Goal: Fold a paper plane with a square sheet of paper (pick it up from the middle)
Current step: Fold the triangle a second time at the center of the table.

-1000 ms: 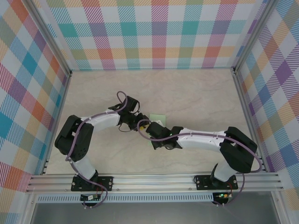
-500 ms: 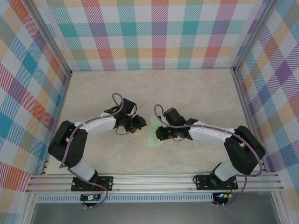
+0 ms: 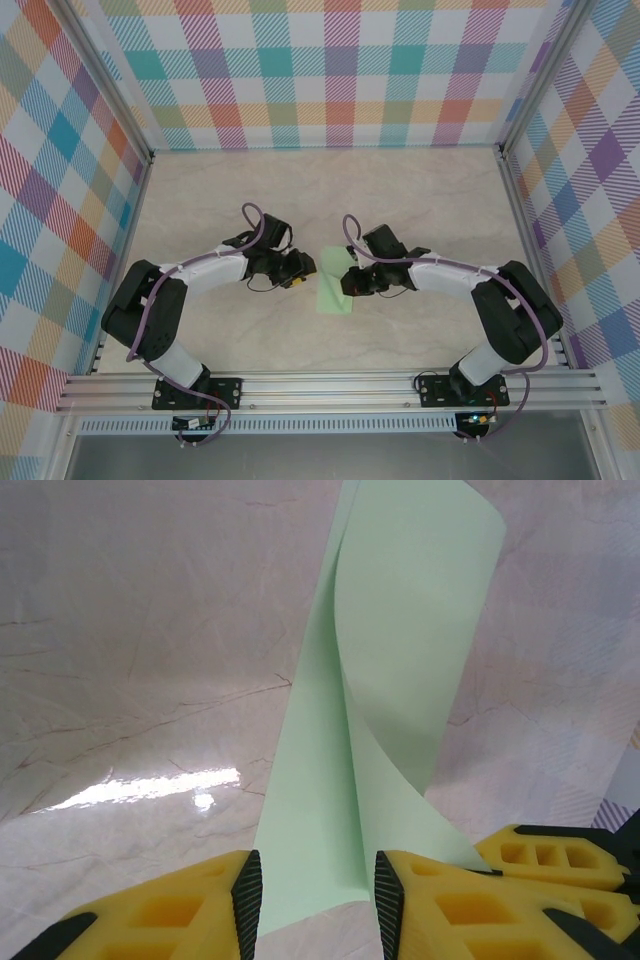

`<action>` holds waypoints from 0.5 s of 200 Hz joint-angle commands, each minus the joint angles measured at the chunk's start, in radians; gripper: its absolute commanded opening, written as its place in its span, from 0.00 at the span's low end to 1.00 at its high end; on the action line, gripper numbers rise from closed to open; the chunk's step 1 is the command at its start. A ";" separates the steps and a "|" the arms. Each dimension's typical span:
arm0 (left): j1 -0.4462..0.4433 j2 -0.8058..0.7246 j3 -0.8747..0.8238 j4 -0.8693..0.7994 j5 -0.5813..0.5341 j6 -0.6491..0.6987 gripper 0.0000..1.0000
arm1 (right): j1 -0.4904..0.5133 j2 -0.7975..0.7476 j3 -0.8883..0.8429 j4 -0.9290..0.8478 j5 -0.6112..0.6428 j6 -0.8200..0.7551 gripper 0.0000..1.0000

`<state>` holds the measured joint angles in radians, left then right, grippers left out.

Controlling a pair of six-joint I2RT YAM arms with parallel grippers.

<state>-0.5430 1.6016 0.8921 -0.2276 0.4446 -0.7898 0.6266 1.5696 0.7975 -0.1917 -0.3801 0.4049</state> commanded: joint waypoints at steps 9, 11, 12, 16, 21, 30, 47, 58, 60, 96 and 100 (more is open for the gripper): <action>-0.027 0.014 0.013 0.016 0.035 0.011 0.37 | -0.022 0.030 0.027 -0.061 0.005 -0.039 0.09; -0.027 0.014 0.015 0.016 0.036 0.011 0.37 | -0.022 0.030 0.028 -0.061 0.007 -0.041 0.10; -0.027 0.015 0.016 0.017 0.037 0.012 0.37 | -0.022 0.030 0.029 -0.061 0.009 -0.041 0.10; -0.030 0.016 0.019 0.017 0.040 0.014 0.37 | -0.022 0.031 0.031 -0.062 0.016 -0.043 0.10; -0.033 0.019 0.023 0.016 0.043 0.017 0.37 | -0.022 0.034 0.035 -0.062 0.020 -0.048 0.10; -0.038 0.025 0.031 0.009 0.045 0.023 0.37 | -0.022 0.040 0.045 -0.068 0.023 -0.062 0.11; -0.044 0.035 0.043 0.001 0.048 0.032 0.37 | -0.024 0.057 0.066 -0.091 0.040 -0.077 0.11; -0.049 0.037 0.044 0.004 0.049 0.034 0.37 | -0.024 0.064 0.071 -0.092 0.048 -0.085 0.10; -0.050 0.037 0.045 0.005 0.049 0.034 0.37 | -0.024 0.065 0.071 -0.091 0.050 -0.085 0.10; -0.055 0.047 0.048 0.004 0.053 0.033 0.36 | -0.027 0.094 0.084 -0.095 0.057 -0.105 0.11; -0.055 0.047 0.050 0.005 0.052 0.034 0.36 | -0.028 0.095 0.087 -0.095 0.061 -0.108 0.11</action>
<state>-0.5808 1.6318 0.9138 -0.2264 0.4797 -0.7700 0.6083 1.6421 0.8570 -0.2565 -0.3363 0.3416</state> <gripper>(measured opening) 0.364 0.108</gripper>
